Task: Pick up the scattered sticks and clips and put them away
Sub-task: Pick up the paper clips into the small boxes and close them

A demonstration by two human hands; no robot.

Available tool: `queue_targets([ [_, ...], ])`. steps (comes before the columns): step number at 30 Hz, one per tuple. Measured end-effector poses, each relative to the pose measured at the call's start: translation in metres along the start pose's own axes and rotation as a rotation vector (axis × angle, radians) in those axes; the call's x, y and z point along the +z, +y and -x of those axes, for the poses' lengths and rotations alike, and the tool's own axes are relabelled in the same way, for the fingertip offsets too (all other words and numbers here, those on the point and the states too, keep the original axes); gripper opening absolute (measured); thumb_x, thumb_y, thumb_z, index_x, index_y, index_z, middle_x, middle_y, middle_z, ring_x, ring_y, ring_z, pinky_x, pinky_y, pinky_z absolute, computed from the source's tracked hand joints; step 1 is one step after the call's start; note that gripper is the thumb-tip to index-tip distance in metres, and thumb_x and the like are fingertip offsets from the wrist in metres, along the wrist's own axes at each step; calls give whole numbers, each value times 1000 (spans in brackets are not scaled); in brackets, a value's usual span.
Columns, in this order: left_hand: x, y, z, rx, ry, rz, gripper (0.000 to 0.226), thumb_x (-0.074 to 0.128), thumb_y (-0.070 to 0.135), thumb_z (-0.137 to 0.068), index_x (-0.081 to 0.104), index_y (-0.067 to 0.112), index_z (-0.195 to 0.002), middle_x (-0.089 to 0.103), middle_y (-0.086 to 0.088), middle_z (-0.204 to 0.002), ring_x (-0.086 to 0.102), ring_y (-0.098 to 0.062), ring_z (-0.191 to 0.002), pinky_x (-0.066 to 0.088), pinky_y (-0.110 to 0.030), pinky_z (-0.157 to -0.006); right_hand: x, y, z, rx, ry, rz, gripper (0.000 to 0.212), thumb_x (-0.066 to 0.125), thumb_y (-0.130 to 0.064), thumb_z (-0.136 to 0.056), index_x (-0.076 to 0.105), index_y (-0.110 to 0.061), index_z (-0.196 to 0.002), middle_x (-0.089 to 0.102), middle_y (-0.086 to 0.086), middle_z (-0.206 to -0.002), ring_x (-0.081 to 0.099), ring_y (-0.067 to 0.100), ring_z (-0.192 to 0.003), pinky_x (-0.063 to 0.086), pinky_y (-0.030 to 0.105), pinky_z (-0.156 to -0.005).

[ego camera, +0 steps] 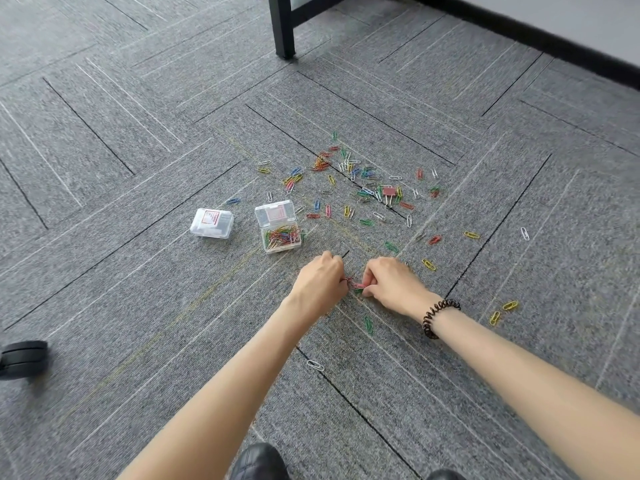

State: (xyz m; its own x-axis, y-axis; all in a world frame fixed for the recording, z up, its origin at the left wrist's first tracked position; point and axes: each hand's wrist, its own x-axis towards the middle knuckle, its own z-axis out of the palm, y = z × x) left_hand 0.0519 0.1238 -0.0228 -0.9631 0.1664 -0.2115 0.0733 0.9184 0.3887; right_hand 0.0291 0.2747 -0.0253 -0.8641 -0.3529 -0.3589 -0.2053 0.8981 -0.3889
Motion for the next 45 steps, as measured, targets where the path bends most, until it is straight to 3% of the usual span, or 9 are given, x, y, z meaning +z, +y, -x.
queue_targets([
  [7, -7, -3, -6, 86, -127, -62, 23, 59, 9, -86, 56, -1, -107, 53, -12, -105, 56, -24, -86, 51, -30, -76, 4, 1, 7, -84, 27, 119, 13, 63, -20, -88, 57, -13, -96, 56, 0, -101, 50, 14, -98, 43, 29, -87],
  [13, -9, -12, -9, 153, -157, -88, 18, 61, 12, -86, 58, 5, -103, 54, -6, -102, 49, -15, -78, 45, -22, -65, 5, 3, 13, -157, 67, 90, 9, 61, -17, -90, 53, -14, -95, 54, -3, -98, 47, 9, -89, 39, 21, -81],
  [16, -6, -16, -11, 167, -151, -54, 17, 64, 12, -85, 59, 7, -101, 55, -5, -101, 53, -17, -81, 50, -25, -69, 3, 5, 15, -153, 60, 33, 10, 62, -16, -89, 52, -16, -89, 54, -4, -95, 51, 9, -86, 41, 21, -76],
  [20, -9, -23, -10, 168, -80, 17, 13, 67, 10, -78, 60, 11, -88, 58, -2, -90, 56, -19, -74, 52, -29, -64, 1, 6, 13, -156, 83, -20, 9, 62, -12, -88, 55, -16, -87, 55, -4, -91, 55, 11, -81, 50, 26, -77],
  [24, -10, -32, -6, 142, -19, 182, 21, 67, 6, -66, 52, 19, -71, 55, 5, -74, 52, -15, -65, 42, -22, -57, -3, 1, 5, -179, 130, -56, 8, 62, -11, -87, 57, -16, -85, 56, -3, -88, 55, 10, -79, 47, 21, -72],
  [28, -6, -35, -1, 119, 57, 283, 20, 64, 3, -65, 54, 19, -70, 55, 6, -71, 50, -12, -63, 41, -20, -55, -5, -2, -5, -180, 172, -68, 7, 63, -9, -85, 58, -14, -85, 57, -3, -87, 55, 10, -77, 41, 15, -65],
  [34, 1, -43, 5, 115, 143, 391, 16, 65, 4, -68, 57, 17, -73, 59, 5, -74, 56, -12, -66, 51, -29, -60, -4, -2, -13, -180, 189, -69, 6, 62, -11, -86, 58, -15, -85, 57, -3, -86, 55, 10, -76, 51, 24, -69],
  [40, 0, -48, 10, 131, 177, 442, 13, 65, 6, -67, 56, 14, -71, 60, 3, -71, 57, -14, -66, 51, -36, -61, -6, -10, -19, -188, 197, -65, 6, 64, -13, -85, 60, -16, -85, 57, -4, -85, 55, 11, -75, 47, 23, -68],
  [45, -2, -48, 15, 142, 207, 475, 9, 62, 8, -67, 56, 14, -71, 60, 2, -70, 58, -15, -65, 52, -38, -61, -7, -16, -23, -195, 196, -54, 5, 64, -14, -85, 60, -17, -86, 58, -6, -84, 53, 7, -73, 30, 9, -58],
])
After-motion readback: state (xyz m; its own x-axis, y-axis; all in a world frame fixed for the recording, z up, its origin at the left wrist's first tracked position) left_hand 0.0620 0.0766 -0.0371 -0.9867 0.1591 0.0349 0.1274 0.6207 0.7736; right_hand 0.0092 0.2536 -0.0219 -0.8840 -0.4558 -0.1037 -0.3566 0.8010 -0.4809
